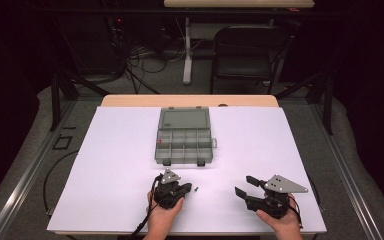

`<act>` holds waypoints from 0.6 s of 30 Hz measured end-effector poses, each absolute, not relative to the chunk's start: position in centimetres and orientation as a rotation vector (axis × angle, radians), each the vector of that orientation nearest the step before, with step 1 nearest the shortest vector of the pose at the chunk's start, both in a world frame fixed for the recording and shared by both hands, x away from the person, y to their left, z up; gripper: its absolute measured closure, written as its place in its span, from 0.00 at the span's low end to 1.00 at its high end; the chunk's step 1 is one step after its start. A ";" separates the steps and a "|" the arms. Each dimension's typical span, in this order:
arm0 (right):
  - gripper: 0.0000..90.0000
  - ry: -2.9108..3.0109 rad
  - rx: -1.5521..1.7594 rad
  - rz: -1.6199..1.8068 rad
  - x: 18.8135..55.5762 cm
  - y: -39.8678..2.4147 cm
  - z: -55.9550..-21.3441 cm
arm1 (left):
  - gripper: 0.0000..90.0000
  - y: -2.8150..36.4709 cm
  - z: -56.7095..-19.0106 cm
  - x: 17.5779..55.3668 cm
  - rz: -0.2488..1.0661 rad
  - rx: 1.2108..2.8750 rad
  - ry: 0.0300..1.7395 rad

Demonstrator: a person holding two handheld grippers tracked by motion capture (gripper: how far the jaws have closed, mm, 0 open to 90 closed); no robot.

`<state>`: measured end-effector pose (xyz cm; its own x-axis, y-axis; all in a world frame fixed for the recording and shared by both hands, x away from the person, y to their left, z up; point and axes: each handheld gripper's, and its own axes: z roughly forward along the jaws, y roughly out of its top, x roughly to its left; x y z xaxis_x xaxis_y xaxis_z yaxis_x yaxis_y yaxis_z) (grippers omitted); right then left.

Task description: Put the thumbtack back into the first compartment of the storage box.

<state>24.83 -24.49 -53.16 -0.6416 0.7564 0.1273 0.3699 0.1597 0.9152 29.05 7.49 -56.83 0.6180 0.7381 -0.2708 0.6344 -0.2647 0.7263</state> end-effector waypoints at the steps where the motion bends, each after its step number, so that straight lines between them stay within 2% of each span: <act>1: 0.43 2.085 1.074 1.475 24.8 -24.5 -53.2 | 1.00 7.5 -56.8 29.0 0.157 1.982 1.084; 18: 0.43 2.084 1.072 1.475 24.8 -24.5 -53.2 | 1.00 8.1 -56.4 29.3 0.140 1.957 1.095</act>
<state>24.83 -24.53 -53.16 -0.6419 0.7567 0.1239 0.3685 0.1628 0.9153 29.33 8.06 -56.40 0.6074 0.7388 -0.2919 0.6414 -0.2392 0.7290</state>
